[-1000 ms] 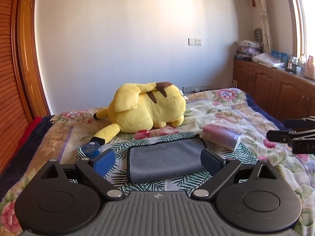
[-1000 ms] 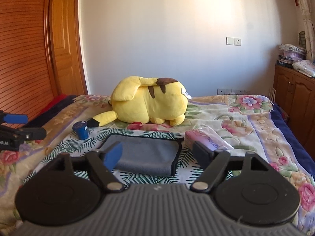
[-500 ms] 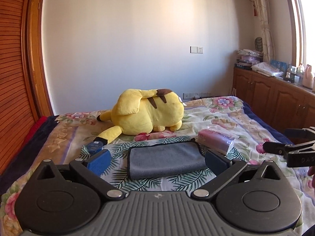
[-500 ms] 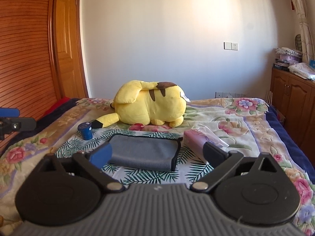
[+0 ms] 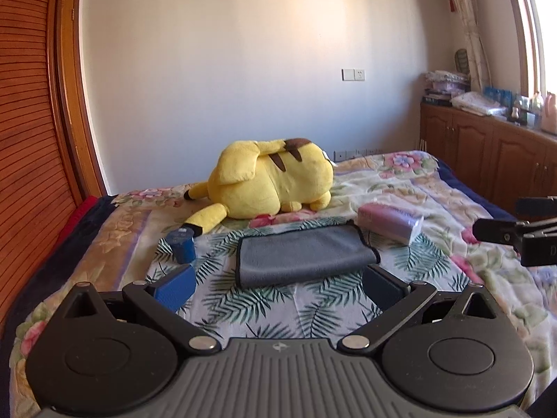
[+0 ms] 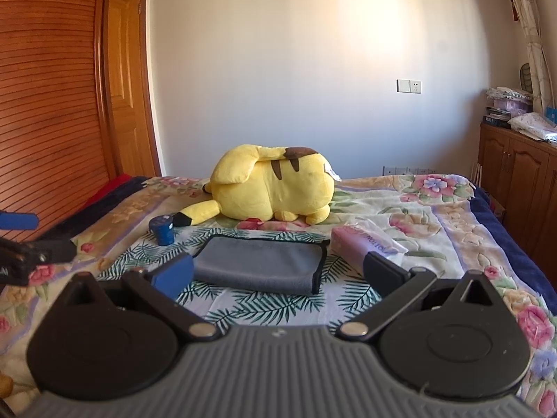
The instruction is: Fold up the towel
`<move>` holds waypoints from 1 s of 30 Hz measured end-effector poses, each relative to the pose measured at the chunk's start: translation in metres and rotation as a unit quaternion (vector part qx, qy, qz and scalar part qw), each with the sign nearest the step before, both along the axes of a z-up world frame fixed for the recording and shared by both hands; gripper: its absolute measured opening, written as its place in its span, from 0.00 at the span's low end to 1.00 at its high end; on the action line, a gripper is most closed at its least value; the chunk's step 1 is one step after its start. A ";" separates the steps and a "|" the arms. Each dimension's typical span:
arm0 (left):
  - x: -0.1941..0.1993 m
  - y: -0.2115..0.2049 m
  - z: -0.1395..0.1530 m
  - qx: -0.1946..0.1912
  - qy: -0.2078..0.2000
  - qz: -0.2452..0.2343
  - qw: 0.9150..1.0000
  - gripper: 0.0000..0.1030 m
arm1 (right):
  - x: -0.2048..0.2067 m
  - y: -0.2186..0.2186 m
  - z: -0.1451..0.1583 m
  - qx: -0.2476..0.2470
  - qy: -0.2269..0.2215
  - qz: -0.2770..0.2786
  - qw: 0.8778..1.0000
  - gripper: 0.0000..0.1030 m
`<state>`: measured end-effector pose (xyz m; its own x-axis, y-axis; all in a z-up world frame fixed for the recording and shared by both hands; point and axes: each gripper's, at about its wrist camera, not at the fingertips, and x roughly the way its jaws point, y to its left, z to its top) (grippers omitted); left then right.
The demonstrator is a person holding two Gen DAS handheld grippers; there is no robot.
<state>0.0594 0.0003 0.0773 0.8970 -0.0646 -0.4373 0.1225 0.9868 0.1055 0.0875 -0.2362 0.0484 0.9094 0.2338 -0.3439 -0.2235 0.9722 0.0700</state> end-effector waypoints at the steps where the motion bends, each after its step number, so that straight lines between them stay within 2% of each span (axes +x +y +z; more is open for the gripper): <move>1: -0.002 0.000 -0.004 -0.002 0.002 -0.001 1.000 0.84 | -0.002 0.001 -0.003 0.000 0.000 0.000 1.000 1.00; 12: -0.022 -0.008 -0.053 -0.022 0.030 0.001 0.999 0.84 | -0.020 0.005 -0.037 0.005 0.026 0.002 1.000 1.00; 20: -0.025 -0.005 -0.082 -0.048 0.034 0.016 0.998 0.84 | -0.032 0.008 -0.060 0.004 0.042 -0.001 0.999 1.00; 22: -0.025 -0.004 -0.090 -0.044 0.037 0.019 0.998 0.84 | -0.033 0.009 -0.064 0.004 0.045 -0.002 0.999 1.00; 30: -0.026 0.005 -0.103 -0.045 0.039 0.029 0.998 0.84 | -0.034 0.012 -0.080 -0.013 0.054 -0.004 0.998 1.00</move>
